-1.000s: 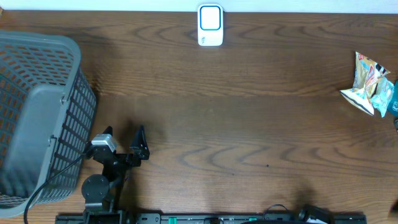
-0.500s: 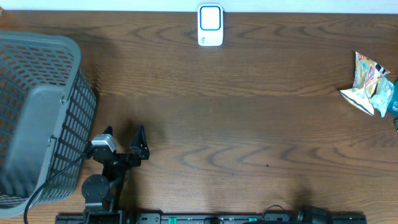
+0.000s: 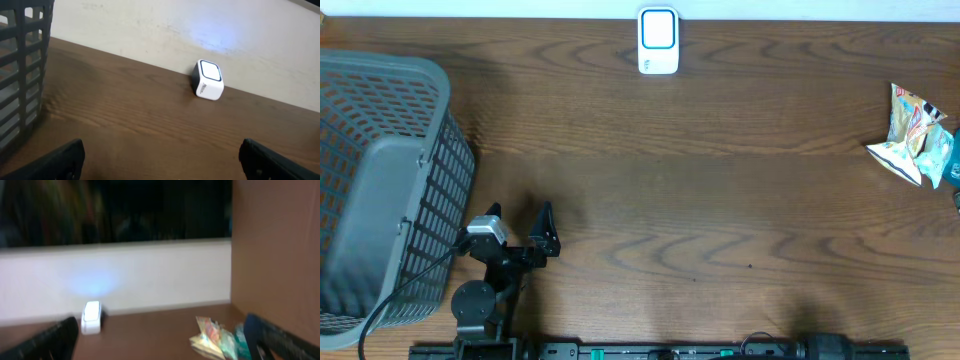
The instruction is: Scan the item barcode
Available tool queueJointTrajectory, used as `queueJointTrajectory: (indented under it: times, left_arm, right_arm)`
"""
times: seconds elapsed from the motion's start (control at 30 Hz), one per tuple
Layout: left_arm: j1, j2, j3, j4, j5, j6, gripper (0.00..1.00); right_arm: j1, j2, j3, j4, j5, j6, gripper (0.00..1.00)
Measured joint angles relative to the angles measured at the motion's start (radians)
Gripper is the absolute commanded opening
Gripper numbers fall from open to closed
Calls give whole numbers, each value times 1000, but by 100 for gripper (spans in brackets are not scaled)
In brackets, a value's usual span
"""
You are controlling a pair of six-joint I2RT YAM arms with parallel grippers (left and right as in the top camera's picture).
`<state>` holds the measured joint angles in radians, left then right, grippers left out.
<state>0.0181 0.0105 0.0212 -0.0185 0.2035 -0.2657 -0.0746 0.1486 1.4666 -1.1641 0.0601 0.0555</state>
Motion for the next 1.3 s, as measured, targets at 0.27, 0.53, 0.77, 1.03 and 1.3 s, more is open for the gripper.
queueJointTrajectory:
  times: [0.27,0.53,0.77,1.03,1.3]
  left_arm:
    - [0,0,0,0,0,0,98]
    - [0,0,0,0,0,0,98]
    - [0,0,0,0,0,0,98]
    - [0,0,0,0,0,0,98]
    - [0,0,0,0,0,0,98]
  right_arm:
    - [-1,-121,-597,524,4,50,99]
    - [-6,-130,-1072,986,4,151,99]
    - [-6,-135,-1334,1252,5,182,99]
    - [-6,-135,-1450,1238,17,190,99]
    - [-6,-135,-1460,1102,26,190,99]
